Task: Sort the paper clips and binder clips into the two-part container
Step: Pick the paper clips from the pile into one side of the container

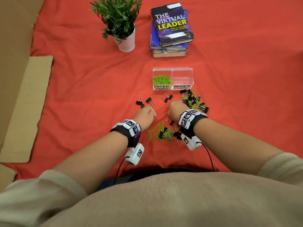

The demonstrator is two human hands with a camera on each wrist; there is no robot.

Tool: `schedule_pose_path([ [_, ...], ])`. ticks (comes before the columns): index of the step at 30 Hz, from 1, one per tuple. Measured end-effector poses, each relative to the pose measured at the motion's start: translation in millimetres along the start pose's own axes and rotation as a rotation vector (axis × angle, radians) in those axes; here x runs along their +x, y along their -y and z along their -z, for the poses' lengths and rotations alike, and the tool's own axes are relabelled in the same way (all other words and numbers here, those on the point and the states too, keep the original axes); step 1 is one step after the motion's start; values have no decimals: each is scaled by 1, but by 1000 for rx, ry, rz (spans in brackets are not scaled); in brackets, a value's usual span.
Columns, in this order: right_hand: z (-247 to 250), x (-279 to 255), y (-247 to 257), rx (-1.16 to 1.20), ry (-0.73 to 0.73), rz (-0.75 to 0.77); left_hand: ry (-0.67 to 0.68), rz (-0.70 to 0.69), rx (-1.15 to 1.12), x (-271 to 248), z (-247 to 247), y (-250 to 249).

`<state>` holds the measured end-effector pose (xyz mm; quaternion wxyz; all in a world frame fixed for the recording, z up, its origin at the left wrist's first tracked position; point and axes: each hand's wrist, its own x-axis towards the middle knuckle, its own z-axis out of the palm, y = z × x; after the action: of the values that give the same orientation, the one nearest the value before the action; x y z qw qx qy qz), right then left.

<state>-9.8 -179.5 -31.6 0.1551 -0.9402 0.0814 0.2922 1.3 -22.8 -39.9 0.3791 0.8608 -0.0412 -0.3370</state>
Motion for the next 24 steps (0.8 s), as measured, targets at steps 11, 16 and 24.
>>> schedule_pose_path([
  [11,16,-9,-37,629,-53,-28,296,-378,761,-19,-16,1],
  [16,24,-15,-49,1040,94,-139,293,-436,864,-17,-18,3],
  [24,4,-18,-37,397,81,40,172,-507,911,-1,15,-13],
])
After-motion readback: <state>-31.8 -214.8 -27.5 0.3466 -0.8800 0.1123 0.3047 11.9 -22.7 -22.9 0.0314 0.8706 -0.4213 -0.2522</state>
